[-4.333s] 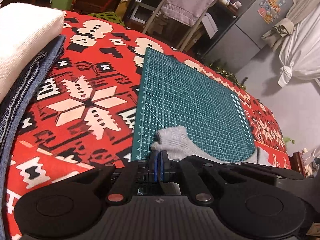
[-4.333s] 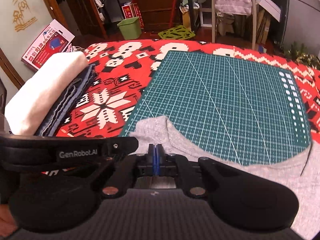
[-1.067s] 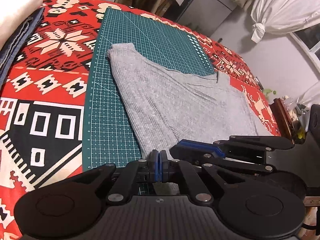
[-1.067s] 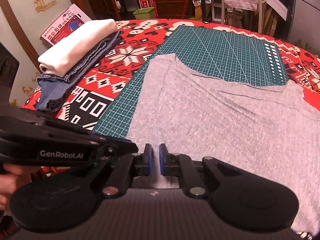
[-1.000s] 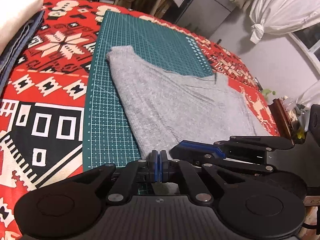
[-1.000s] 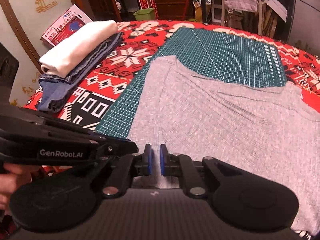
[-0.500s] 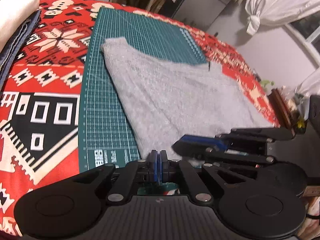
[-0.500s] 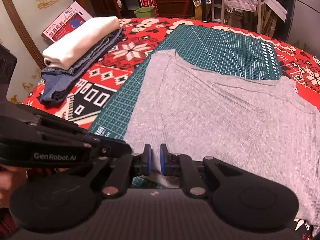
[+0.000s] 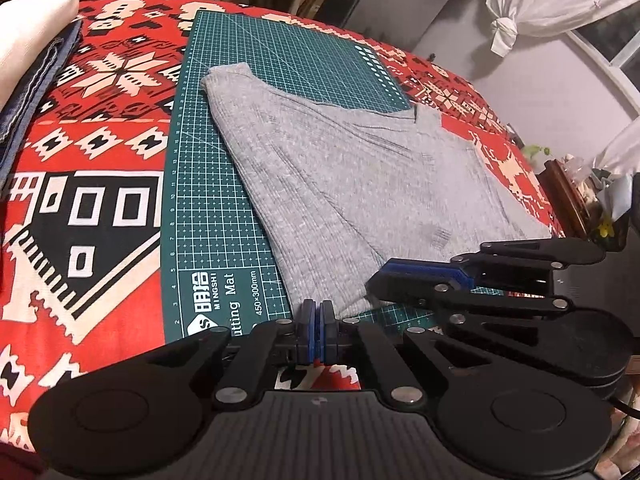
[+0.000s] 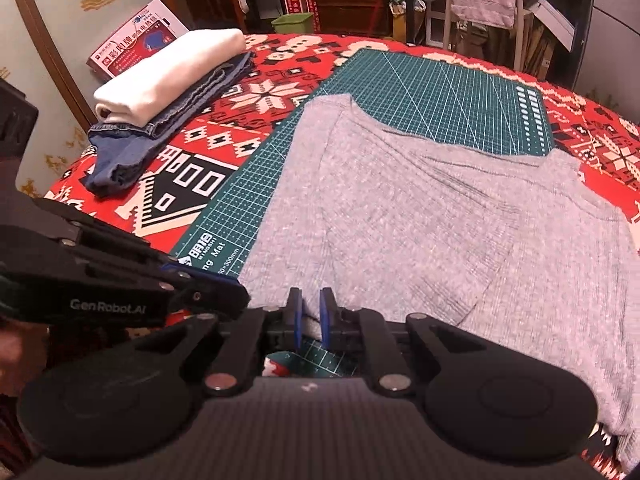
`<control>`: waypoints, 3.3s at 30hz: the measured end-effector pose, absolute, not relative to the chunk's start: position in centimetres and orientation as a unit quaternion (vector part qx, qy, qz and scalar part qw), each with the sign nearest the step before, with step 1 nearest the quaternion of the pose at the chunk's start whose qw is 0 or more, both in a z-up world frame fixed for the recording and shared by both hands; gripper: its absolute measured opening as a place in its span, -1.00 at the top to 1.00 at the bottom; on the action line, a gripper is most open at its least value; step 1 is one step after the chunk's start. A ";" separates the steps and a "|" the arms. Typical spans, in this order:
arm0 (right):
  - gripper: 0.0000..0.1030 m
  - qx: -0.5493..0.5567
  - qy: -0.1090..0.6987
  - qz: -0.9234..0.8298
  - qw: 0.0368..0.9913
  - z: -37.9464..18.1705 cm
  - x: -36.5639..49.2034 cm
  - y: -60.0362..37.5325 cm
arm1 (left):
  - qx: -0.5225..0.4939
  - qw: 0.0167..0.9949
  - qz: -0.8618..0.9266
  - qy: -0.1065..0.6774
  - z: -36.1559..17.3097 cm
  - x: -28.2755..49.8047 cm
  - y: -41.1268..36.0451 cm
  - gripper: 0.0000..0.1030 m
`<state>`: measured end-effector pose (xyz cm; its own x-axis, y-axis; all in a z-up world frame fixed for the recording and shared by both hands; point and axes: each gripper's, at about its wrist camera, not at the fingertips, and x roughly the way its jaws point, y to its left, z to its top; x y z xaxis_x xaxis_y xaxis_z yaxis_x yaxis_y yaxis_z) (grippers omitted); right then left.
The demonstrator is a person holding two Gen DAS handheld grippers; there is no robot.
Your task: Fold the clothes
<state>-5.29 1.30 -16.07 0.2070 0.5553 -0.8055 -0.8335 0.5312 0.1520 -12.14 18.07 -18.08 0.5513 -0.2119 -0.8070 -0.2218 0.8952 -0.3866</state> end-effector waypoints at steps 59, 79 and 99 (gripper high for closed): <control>0.64 -0.121 0.410 0.330 0.842 -17.3 7.7 -1.9 | -0.239 0.858 -0.014 0.454 -17.6 -4.8 18.9 0.98; 0.80 -0.090 0.411 0.313 0.851 -16.0 8.2 -2.9 | -0.246 0.859 -0.028 0.448 -17.8 -4.2 19.5 0.97; 1.00 -0.084 0.421 0.378 0.820 -18.2 8.4 1.7 | -0.254 0.854 -0.033 0.453 -18.8 -4.2 19.5 0.96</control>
